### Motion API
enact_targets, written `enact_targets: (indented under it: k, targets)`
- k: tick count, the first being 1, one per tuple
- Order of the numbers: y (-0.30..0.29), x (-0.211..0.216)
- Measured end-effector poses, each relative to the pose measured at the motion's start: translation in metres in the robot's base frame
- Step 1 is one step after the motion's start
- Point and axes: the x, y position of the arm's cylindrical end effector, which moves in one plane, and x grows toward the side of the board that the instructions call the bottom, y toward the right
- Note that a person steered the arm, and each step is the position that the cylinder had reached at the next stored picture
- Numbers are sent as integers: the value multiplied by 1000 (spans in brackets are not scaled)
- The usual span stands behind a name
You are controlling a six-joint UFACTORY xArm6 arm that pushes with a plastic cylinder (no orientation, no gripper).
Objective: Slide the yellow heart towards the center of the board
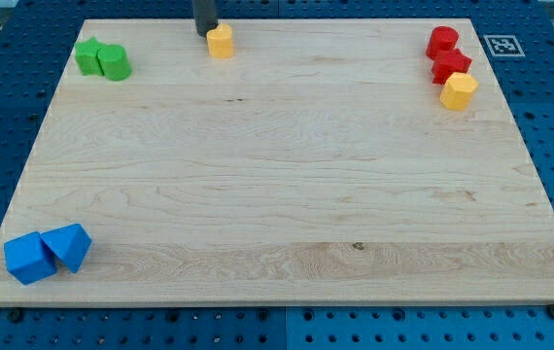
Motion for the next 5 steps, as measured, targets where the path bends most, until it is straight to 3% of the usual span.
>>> enact_targets:
  k: [5]
  targets:
    - [93,64]
